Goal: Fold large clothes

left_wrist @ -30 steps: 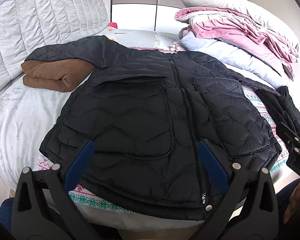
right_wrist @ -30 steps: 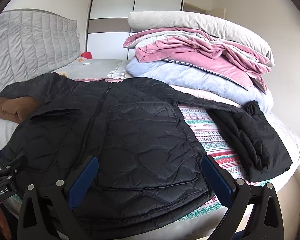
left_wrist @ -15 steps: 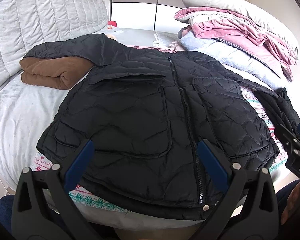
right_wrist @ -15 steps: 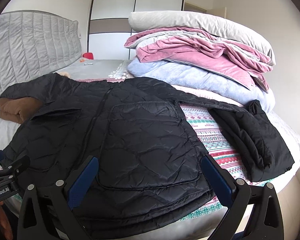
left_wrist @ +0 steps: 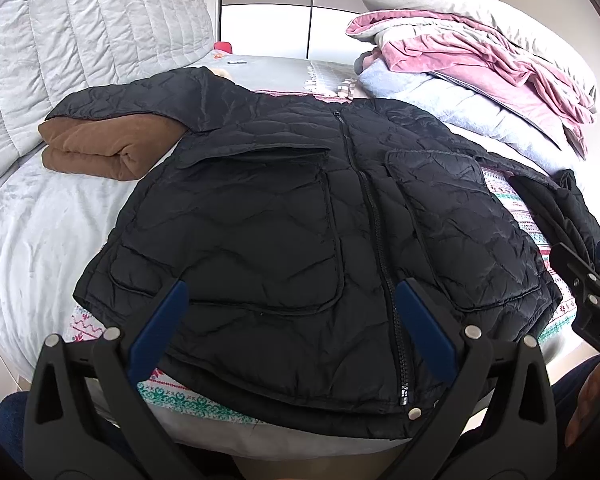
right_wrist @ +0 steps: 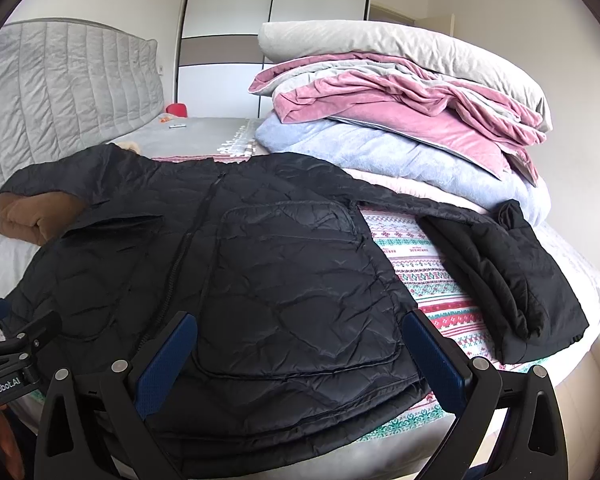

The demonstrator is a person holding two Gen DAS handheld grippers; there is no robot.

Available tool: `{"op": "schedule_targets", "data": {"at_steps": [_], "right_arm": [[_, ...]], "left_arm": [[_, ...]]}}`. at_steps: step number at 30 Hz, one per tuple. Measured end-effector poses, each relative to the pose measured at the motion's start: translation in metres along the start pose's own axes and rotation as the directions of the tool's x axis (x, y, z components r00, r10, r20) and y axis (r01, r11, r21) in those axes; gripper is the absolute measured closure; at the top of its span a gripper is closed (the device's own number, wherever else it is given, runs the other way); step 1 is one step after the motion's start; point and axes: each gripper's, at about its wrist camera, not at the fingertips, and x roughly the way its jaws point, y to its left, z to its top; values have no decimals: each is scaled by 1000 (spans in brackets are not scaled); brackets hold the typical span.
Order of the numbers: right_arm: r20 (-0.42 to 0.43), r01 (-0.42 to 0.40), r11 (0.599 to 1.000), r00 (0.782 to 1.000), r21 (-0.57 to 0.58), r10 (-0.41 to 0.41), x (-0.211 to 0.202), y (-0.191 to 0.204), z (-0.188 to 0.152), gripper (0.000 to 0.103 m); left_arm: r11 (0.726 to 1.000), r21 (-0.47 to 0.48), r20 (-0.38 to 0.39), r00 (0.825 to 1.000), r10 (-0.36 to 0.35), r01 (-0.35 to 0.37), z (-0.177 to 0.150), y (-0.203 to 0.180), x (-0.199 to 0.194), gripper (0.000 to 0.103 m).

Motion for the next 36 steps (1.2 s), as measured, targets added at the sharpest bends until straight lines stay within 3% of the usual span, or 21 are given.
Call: {"op": "schedule_targets", "data": {"at_steps": [10,14,17,19,23,24,26,28,30,34,36], "right_arm": [[-11,-33,999,999,11,33,5,-7,1,0],[-48,-50,994,997,98,54,19,-37,3,0],[-98,-27,984,994,174,45,37,-71,3,0],[-140,-54,966,986,251,91,50,-94,0,0],[-219,-95,874,950,477,223,84,-148,-18,0],[-244,-94,870,940,483,237,88,-154,-22,0],[-287,-111,818,903,565,320,103,-169,-32,1],[-287,-107,770,889,629,358,112,-181,-43,5],[-286,-110,738,876,666,389,122,-188,-50,16],[-321,-123,702,826,701,464,135,-184,-56,36],[-334,-111,697,817,708,470,141,-183,-61,55]], "left_arm": [[1000,12,-17,999,27,-27,1,5,3,0],[997,-19,-9,997,75,-75,4,27,2,0],[987,-45,-31,988,153,-155,5,54,4,0],[978,-107,-42,984,176,-179,3,78,9,0],[951,-158,-107,962,250,-265,-7,114,22,1],[946,-163,-131,957,261,-280,-9,120,27,1],[943,-167,-166,951,259,-286,-13,130,35,2],[944,-180,-206,949,240,-278,-15,133,37,3],[943,-217,-240,950,198,-251,-18,138,41,9],[937,-265,-278,949,149,-226,-20,142,50,20],[937,-288,-296,949,108,-197,-21,144,57,37]]}}
